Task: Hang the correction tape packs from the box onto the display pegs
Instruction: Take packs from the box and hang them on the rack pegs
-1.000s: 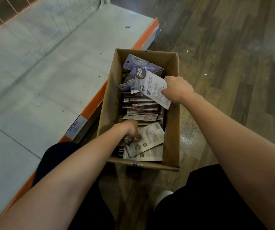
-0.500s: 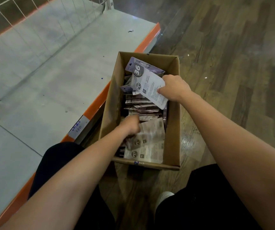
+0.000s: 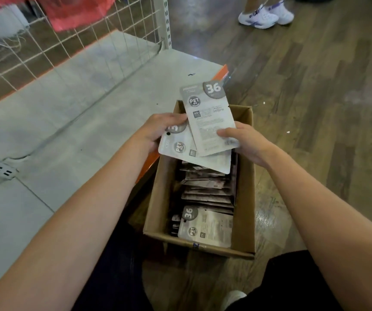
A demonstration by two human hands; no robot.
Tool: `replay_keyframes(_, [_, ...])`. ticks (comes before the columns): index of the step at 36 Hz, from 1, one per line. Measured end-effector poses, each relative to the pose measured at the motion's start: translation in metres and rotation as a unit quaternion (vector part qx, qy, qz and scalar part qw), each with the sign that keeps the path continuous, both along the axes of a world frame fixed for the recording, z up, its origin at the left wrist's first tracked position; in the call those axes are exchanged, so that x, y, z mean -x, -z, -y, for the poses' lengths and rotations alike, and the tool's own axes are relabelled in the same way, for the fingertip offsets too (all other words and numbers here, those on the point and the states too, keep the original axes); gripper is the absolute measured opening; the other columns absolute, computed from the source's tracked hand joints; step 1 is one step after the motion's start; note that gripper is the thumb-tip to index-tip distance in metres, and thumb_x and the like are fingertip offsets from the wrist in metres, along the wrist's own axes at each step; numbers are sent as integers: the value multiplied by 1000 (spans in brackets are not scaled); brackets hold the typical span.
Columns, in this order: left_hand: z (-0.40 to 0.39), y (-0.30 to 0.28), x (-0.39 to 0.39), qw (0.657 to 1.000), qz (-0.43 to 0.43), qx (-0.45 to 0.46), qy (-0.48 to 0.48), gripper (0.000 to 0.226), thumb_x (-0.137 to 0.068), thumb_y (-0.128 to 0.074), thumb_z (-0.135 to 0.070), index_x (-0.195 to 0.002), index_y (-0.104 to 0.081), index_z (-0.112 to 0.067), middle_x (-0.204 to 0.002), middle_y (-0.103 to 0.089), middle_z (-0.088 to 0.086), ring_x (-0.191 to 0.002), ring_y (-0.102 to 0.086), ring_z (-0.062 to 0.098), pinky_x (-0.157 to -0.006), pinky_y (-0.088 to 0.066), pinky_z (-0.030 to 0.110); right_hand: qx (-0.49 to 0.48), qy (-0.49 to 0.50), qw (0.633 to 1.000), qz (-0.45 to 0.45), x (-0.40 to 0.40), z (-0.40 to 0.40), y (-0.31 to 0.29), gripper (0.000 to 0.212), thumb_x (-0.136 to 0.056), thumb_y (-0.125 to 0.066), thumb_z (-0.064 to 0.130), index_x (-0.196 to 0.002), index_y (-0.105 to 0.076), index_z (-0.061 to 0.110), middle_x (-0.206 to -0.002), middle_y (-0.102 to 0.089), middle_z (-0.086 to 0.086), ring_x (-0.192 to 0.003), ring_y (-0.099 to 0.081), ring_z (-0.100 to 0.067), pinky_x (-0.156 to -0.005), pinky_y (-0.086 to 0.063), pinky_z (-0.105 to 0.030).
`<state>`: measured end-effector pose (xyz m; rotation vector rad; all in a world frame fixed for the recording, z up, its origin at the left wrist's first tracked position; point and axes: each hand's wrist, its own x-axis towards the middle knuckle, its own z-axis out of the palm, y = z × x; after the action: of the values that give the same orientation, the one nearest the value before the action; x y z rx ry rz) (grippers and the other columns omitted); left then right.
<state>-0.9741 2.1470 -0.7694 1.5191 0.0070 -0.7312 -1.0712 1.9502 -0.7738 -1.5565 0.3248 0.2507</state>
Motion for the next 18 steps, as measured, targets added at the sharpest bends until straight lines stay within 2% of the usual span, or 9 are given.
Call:
replay_keyframes(3, [0, -4, 3, 987, -100, 118, -54, 47, -79, -61, -45, -103, -65, -5, -100, -70, 16, -93, -66, 31, -92, -50, 44, -50, 31, 998, 9, -1, -5, -2, 20, -95, -56, 14, -112, -62, 23, -108, -72, 4, -104, -66, -16, -88, -53, -36])
replay_keyframes(6, [9, -5, 7, 954, -145, 212, -156, 57, -82, -57, -51, -113, -61, -3, -101, -67, 17, -83, -65, 27, -76, -55, 33, -53, 132, 989, 51, -8, -8, -1, 24, -96, -55, 11, -118, -58, 18, -114, -69, 1, -104, -65, -18, -87, -54, -35])
replay_keyframes(7, [13, -2, 8, 957, -126, 179, -189, 48, -88, -56, -48, -110, -59, -6, -96, -65, 15, -77, -62, 23, -70, -54, 28, -38, 166, 983, 61, -10, -8, 1, 28, -95, -55, 9, -122, -55, 17, -118, -66, 0, -107, -64, -19, -89, -54, -36])
replay_keyframes(9, [23, 0, 15, 971, -68, 62, -220, 33, -93, -53, -44, -97, -54, -10, -86, -61, 8, -77, -59, 18, -77, -48, 28, 26, 203, 976, 73, -14, -7, 7, 37, -93, -57, 8, -128, -47, 14, -124, -62, -1, -111, -61, -20, -93, -52, -39])
replay_keyframes(10, [28, 4, 17, 976, -40, 23, -212, 37, -90, -56, -47, -99, -55, -12, -92, -62, 8, -86, -60, 18, -77, -45, 29, 75, 202, 974, 73, -14, -7, 9, 38, -93, -57, 9, -130, -46, 13, -123, -61, 0, -111, -60, -19, -94, -51, -39])
replay_keyframes(12, [36, 12, 21, 986, 9, -35, -163, 61, -71, -64, -60, -111, -58, -13, -111, -63, 8, -103, -60, 19, -70, -45, 30, 195, 172, 963, 75, -16, -11, 11, 33, -92, -56, 15, -124, -51, 11, -116, -62, -1, -104, -60, -19, -87, -51, -36])
replay_keyframes(14, [44, 7, 32, 997, 34, -14, -71, 49, -80, -65, -52, -112, -59, -15, -110, -65, 4, -96, -61, 11, -67, -53, 30, 294, 122, 944, 89, -18, -19, 13, 24, -88, -56, 19, -107, -61, 6, -105, -65, -10, -91, -62, -26, -79, -53, -42])
replay_keyframes(16, [53, 10, 39, 998, 36, 41, 7, 55, -85, -66, -41, -129, -52, -12, -119, -64, 6, -97, -62, 11, -74, -55, 26, 324, 67, 937, 110, -19, -30, 15, 29, -82, -59, 31, -103, -65, 12, -100, -63, -14, -89, -60, -32, -79, -53, -49])
replay_keyframes(18, [57, 13, 42, 997, 40, 72, 9, 68, -82, -72, -35, -137, -44, -6, -121, -63, 10, -104, -63, 18, -83, -55, 30, 288, 36, 948, 135, -22, -41, 16, 43, -78, -66, 33, -117, -60, 19, -112, -53, -4, -107, -53, -28, -93, -50, -44])
